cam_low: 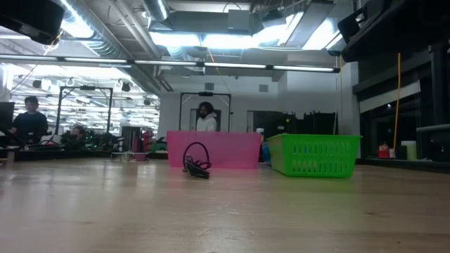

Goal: Pick and place items into bin
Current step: Put the green charger adapter into the green bin

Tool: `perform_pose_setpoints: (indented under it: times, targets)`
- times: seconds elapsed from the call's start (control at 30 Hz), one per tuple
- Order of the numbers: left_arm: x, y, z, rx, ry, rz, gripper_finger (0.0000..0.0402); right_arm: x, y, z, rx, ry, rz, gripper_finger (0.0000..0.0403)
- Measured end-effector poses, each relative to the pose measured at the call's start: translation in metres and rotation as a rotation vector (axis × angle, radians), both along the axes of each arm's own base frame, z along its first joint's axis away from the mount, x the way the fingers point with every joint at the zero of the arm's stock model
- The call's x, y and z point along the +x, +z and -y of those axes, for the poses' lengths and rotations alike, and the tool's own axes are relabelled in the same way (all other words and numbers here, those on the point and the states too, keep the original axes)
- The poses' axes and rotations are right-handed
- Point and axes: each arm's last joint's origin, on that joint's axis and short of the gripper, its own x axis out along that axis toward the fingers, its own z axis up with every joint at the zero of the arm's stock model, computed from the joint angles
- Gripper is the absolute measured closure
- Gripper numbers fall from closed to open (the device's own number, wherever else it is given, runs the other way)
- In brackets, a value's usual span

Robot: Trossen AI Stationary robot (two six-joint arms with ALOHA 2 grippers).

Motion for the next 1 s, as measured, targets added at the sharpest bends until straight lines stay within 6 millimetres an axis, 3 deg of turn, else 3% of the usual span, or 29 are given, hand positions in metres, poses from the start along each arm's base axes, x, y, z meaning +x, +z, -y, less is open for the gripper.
perform_pose_setpoints:
  times: [1.0]
  targets:
    - [0.0052, -0.0064, -0.0036, 0.000, -0.032, -0.050, 0.0171, 0.0004, 0.0009, -0.0003, 0.008, 0.000, 0.010, 0.0398]
